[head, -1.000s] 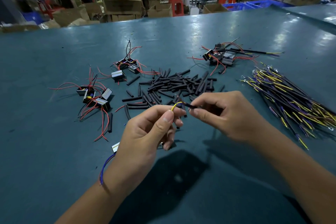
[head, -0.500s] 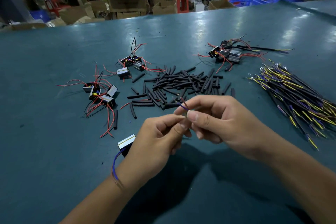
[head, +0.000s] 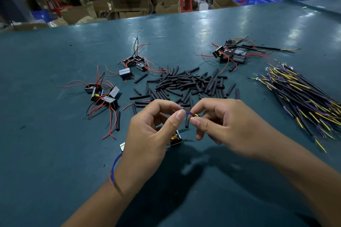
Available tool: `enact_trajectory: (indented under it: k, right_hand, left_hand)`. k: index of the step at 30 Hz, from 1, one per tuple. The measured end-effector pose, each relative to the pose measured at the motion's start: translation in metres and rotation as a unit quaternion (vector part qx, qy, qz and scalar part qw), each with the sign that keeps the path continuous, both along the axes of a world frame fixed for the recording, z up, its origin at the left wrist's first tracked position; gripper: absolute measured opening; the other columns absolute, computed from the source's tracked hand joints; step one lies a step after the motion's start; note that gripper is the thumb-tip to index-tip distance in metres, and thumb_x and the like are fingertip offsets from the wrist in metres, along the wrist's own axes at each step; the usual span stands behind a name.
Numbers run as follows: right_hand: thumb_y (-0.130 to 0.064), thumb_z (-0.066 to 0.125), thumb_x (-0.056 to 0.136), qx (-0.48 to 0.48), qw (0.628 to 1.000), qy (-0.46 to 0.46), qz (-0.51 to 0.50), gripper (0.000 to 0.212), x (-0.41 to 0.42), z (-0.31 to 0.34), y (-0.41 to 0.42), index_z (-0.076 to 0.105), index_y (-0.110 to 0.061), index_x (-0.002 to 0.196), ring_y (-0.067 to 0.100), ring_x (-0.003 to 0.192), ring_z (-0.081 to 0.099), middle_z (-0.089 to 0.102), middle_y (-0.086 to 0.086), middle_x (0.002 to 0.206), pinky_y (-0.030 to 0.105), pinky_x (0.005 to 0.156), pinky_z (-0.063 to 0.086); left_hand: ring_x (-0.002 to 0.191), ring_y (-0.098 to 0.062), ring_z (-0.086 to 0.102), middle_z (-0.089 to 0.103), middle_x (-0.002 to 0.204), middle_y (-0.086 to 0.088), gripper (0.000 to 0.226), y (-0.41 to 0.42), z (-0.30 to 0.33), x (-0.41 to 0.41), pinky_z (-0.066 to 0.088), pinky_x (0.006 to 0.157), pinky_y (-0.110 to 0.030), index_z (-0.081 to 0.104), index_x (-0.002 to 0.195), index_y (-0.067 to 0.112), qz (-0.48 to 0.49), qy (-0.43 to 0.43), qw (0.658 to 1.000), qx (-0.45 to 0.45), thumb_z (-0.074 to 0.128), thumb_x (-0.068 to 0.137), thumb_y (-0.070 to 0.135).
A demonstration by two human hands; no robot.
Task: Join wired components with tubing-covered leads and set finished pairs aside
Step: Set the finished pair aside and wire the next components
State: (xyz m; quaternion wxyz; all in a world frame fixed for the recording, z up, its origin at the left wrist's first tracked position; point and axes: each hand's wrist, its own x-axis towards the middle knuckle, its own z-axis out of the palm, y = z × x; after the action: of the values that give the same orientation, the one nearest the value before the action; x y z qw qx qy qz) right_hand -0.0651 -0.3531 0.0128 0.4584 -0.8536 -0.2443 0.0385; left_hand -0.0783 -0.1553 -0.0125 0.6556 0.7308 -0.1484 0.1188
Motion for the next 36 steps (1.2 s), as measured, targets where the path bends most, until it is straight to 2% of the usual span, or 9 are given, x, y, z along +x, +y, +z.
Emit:
enact_trajectory:
  k: [5,10,15,19,21,23,26,30,36]
  right_hand:
    - [-0.014,0.059,0.099,0.132,0.982,0.132,0.036,0.004,-0.001,0.006,0.002,0.062,-0.011,0.098,0.014,0.049,0.052,0.074,0.006,0.074,0.019,0.049,0.043]
    - [-0.014,0.056,0.099,0.181,0.970,0.160,0.023,0.015,-0.001,0.006,0.001,0.065,-0.005,0.093,0.005,0.044,0.039,0.055,0.001,0.055,0.013,0.043,0.031]
    - [-0.018,0.059,0.098,0.119,0.988,0.097,0.002,0.020,0.002,0.006,-0.002,0.065,-0.009,0.082,0.002,0.045,0.039,0.047,-0.009,0.050,0.010,0.046,0.032]
    - [-0.029,0.062,0.096,0.019,1.000,0.012,-0.013,0.020,0.005,0.005,-0.007,0.065,-0.021,0.078,0.007,0.050,0.038,0.045,-0.006,0.053,0.018,0.050,0.032]
    - [-0.034,0.062,0.095,-0.026,0.999,-0.037,-0.018,0.019,0.004,0.006,-0.011,0.064,-0.024,0.079,0.005,0.050,0.036,0.046,-0.003,0.054,0.019,0.048,0.030]
    - [-0.036,0.061,0.097,-0.043,0.997,-0.063,-0.005,0.018,0.003,0.007,-0.013,0.063,-0.026,0.082,0.006,0.050,0.036,0.049,0.001,0.057,0.018,0.048,0.030]
    - [-0.039,0.058,0.095,-0.063,0.995,-0.077,0.031,0.016,0.003,0.007,-0.011,0.062,-0.028,0.084,0.013,0.050,0.039,0.051,0.004,0.058,0.021,0.048,0.031]
    - [-0.040,0.056,0.095,-0.090,0.991,-0.081,0.061,0.015,0.002,0.006,-0.010,0.063,-0.030,0.086,0.015,0.050,0.041,0.049,0.000,0.056,0.024,0.049,0.032]
    - [-0.044,0.055,0.096,-0.095,0.990,-0.064,0.085,0.019,0.003,0.009,-0.014,0.064,-0.031,0.087,0.017,0.053,0.045,0.053,0.002,0.060,0.031,0.052,0.037]
  left_hand:
    - [0.059,-0.009,0.051,0.059,0.066,0.008,0.013,0.001,0.000,0.000,0.042,0.054,-0.024,0.071,0.085,0.025,0.004,-0.008,1.000,0.003,0.069,0.088,0.037]
    - [0.058,-0.009,0.050,0.059,0.065,0.005,0.011,0.000,0.001,-0.002,0.041,0.054,-0.021,0.071,0.082,0.024,0.004,-0.013,1.000,0.011,0.069,0.090,0.031]
    - [0.060,-0.007,0.057,0.064,0.072,0.003,0.012,0.000,0.004,-0.005,0.043,0.056,-0.016,0.070,0.079,0.023,0.007,-0.046,0.995,0.090,0.069,0.091,0.025]
    - [0.057,-0.008,0.055,0.063,0.068,0.006,0.016,0.001,0.006,-0.005,0.044,0.053,-0.023,0.067,0.074,0.022,0.054,-0.069,0.989,0.122,0.068,0.090,0.024]
    - [0.059,-0.007,0.054,0.063,0.070,0.009,0.012,0.004,0.009,-0.003,0.043,0.056,-0.020,0.067,0.078,0.023,0.068,-0.072,0.989,0.111,0.069,0.089,0.026]
    - [0.065,-0.009,0.057,0.065,0.077,0.012,0.006,0.008,0.013,-0.001,0.045,0.061,-0.020,0.070,0.087,0.026,0.043,-0.071,0.989,0.119,0.070,0.088,0.032]
    - [0.074,-0.015,0.060,0.067,0.086,0.011,0.013,0.012,0.014,0.002,0.047,0.063,-0.025,0.073,0.094,0.023,-0.013,-0.096,0.976,0.195,0.071,0.089,0.034]
    - [0.074,-0.009,0.058,0.065,0.081,0.011,0.012,0.013,0.012,0.004,0.037,0.068,-0.010,0.073,0.090,0.013,-0.044,-0.149,0.953,0.259,0.069,0.091,0.025]
    - [0.077,-0.022,0.060,0.066,0.086,0.001,0.018,0.015,0.009,0.009,0.049,0.068,-0.039,0.073,0.089,0.008,-0.014,-0.262,0.907,0.331,0.064,0.096,0.022]
